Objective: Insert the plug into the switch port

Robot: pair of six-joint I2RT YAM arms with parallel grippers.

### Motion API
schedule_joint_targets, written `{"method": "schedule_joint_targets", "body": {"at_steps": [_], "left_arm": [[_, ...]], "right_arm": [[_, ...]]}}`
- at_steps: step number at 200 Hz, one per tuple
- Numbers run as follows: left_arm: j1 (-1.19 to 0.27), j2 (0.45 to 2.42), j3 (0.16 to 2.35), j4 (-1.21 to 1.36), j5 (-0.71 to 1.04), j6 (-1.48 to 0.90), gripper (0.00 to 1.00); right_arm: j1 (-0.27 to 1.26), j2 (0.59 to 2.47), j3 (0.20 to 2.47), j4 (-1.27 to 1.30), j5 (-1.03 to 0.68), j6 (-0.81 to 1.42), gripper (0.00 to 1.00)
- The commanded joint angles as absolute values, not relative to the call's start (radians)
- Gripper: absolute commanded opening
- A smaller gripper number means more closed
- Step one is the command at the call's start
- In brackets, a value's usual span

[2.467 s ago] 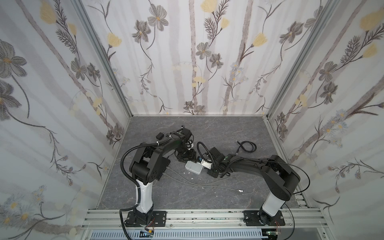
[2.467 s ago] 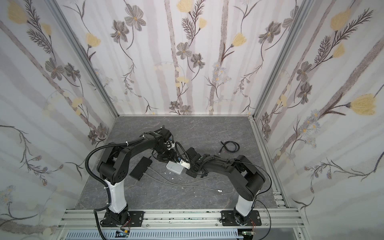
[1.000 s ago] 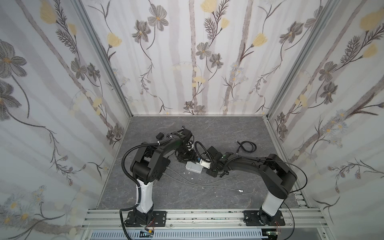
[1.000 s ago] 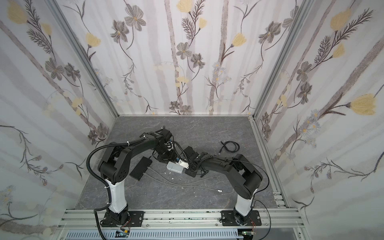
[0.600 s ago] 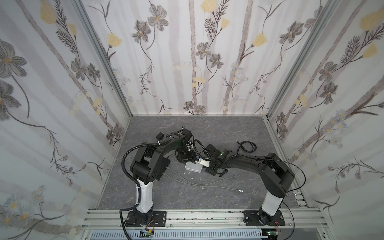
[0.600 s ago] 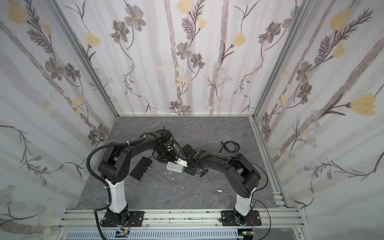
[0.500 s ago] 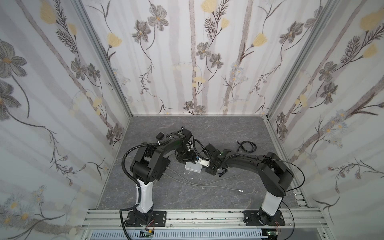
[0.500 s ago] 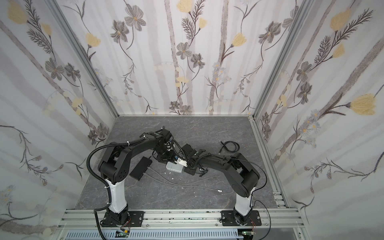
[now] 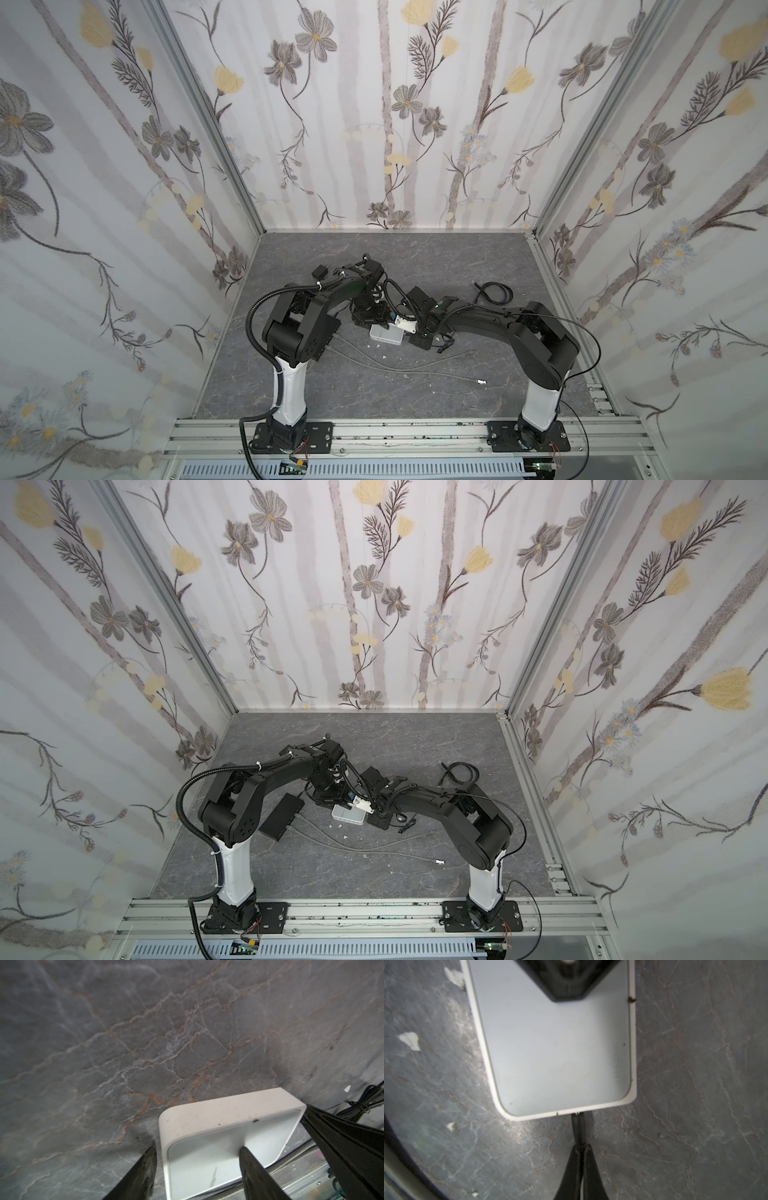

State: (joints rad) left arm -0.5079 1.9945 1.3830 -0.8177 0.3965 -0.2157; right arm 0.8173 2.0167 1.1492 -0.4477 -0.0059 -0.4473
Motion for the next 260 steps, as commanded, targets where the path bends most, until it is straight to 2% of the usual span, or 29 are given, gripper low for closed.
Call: {"method": "schedule_joint_targets", "body": {"at_steps": [1, 169, 260], "left_arm": [[-0.52, 1.999, 1.385, -0.804, 0.49, -0.226, 0.65], [-0.522, 2.019, 1.391, -0.823, 0.46, -0.221, 0.62], [-0.521, 2.018, 1.391, -0.824, 0.462, -0.219, 0.62]], "right_arm": [[0.822, 2.007, 1.161, -0.326, -0.021, -0.457, 0.0], [0.856, 1.97, 1.095, -0.277, -0.072, -0.42, 0.0], [0.857, 1.93, 1.052, -0.235, -0.043, -0.375, 0.0]]}}
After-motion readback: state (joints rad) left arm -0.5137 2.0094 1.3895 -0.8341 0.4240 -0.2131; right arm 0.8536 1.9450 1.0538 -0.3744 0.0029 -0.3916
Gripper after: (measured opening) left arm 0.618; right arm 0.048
